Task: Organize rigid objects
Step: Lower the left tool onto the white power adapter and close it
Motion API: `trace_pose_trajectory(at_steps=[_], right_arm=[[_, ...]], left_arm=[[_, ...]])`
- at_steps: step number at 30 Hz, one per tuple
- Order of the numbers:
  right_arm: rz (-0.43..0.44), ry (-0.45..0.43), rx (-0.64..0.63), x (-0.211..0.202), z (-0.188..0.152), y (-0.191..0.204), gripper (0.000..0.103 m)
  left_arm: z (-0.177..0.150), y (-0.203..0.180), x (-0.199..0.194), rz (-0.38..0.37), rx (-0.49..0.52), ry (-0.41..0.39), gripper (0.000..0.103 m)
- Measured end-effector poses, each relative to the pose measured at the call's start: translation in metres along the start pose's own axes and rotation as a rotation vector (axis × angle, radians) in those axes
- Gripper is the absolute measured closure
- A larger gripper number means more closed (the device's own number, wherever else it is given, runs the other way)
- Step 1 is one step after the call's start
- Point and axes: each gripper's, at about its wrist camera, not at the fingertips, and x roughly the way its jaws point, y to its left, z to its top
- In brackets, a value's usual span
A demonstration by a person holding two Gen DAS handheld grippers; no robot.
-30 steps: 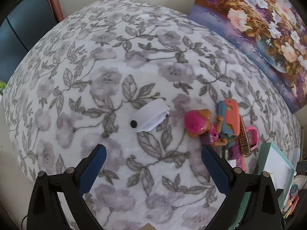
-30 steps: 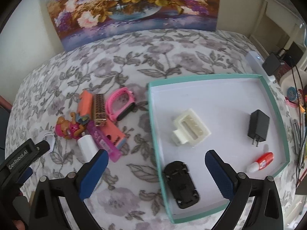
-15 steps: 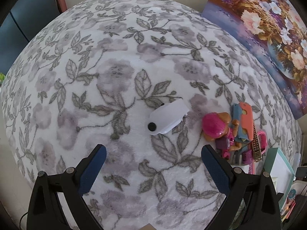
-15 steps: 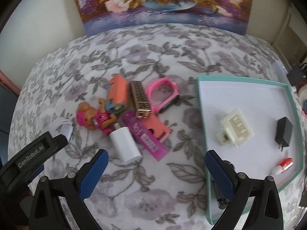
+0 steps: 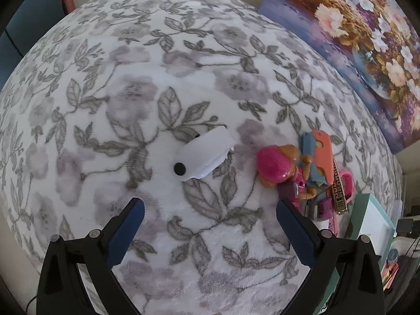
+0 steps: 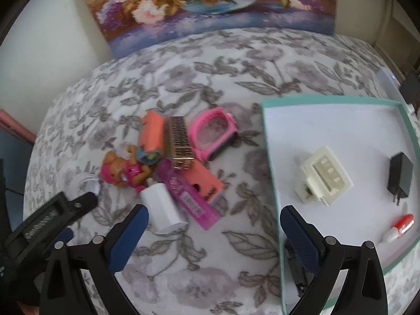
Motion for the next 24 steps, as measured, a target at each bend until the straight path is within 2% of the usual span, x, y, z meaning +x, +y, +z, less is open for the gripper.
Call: trace_pose_trajectory(at_steps=[4, 6, 8, 13, 24], right_arm=[[-0.006, -0.025, -0.024, 0.000, 0.001, 0.005, 0.016], [-0.010, -0.027, -0.025, 0.001, 0.002, 0.003, 0.020], [-0.005, -0.025, -0.016, 0.002, 0.003, 0.001, 0.021], [-0.029, -0.045, 0.037, -0.004, 0.007, -0.014, 0.021], [-0.115, -0.109, 0.151, -0.028, 0.014, -0.053, 0.021]], left_arm=[[0.000, -0.007, 0.002, -0.027, 0.013, 0.011, 0.003], [0.000, -0.010, 0.002, -0.023, 0.021, 0.011, 0.003], [-0.001, -0.012, 0.003, -0.023, 0.022, 0.012, 0.003], [-0.002, -0.022, 0.005, -0.083, 0.037, 0.036, 0.003], [-0.016, -0.061, 0.007, -0.098, 0.159, 0.053, 0.003]])
